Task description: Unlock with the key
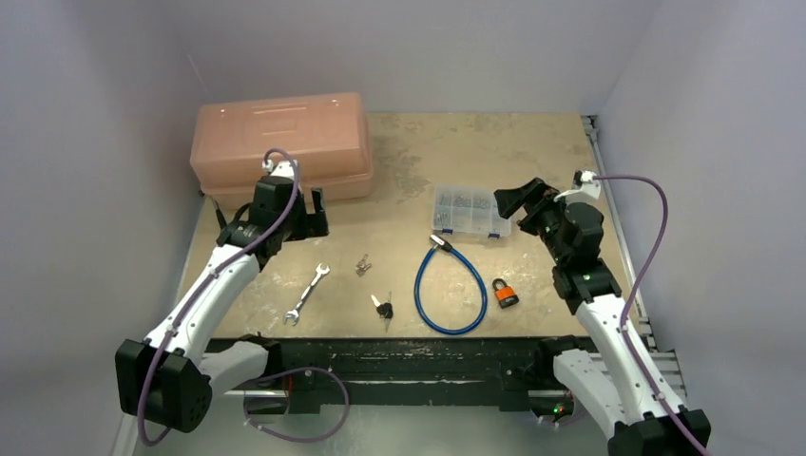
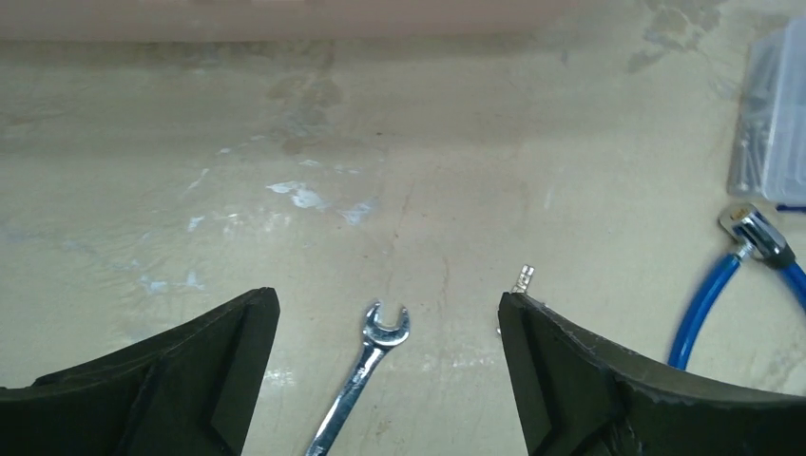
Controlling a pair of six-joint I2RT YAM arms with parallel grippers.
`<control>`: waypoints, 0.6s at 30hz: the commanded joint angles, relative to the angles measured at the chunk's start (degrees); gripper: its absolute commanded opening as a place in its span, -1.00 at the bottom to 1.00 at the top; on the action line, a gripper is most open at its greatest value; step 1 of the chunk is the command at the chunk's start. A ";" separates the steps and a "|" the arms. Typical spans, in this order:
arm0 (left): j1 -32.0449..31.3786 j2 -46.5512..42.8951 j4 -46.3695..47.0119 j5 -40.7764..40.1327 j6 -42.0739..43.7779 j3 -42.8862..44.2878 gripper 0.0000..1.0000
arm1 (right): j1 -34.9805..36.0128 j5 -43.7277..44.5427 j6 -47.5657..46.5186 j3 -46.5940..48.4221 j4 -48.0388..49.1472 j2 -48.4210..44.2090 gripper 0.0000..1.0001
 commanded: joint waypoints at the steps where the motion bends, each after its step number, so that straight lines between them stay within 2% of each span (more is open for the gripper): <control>1: -3.53 -1.06 3.29 4.42 2.65 1.07 0.81 | -0.07 1.52 1.01 5.72 -13.85 2.07 0.98; 8: -9.75 -0.23 4.27 7.73 3.24 0.71 0.56 | 0.77 -4.50 -3.24 6.38 -20.74 4.24 0.98; 18: -14.87 2.87 4.64 10.33 3.69 0.81 0.33 | 10.28 0.47 -6.55 8.37 -26.04 7.83 0.93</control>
